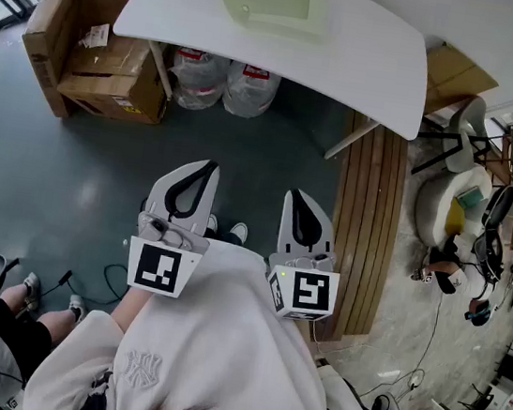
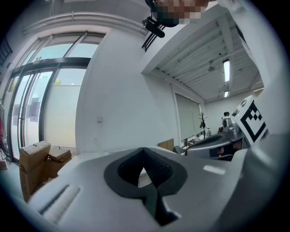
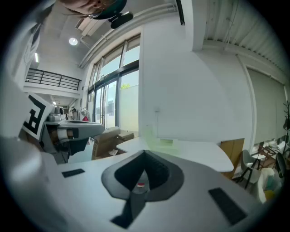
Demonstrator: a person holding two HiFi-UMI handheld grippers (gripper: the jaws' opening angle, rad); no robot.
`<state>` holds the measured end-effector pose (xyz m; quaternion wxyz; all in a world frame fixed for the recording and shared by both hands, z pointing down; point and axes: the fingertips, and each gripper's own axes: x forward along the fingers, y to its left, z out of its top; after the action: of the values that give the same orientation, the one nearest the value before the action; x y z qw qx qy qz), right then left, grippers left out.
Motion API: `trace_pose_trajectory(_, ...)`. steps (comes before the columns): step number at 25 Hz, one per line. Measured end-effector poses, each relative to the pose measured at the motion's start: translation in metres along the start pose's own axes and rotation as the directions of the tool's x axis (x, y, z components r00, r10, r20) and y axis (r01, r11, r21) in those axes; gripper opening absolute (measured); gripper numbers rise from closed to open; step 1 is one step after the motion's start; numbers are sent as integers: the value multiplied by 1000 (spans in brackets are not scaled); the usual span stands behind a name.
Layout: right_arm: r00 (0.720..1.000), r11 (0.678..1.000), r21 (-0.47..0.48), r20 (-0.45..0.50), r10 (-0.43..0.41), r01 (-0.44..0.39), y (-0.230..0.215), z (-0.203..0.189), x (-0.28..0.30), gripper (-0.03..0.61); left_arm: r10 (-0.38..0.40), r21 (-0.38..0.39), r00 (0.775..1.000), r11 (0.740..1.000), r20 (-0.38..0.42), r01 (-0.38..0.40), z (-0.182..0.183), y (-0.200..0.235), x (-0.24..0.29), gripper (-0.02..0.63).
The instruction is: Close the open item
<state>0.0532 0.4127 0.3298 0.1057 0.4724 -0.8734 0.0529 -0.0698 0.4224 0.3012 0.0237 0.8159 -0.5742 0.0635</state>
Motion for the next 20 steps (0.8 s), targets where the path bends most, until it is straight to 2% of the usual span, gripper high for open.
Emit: trace_pose_trajectory(20, 1000, 1000, -17, 18, 13, -13, -18, 3, -12, 9, 11, -4, 1000, 1000, 5, -10, 7, -20, 6, 8)
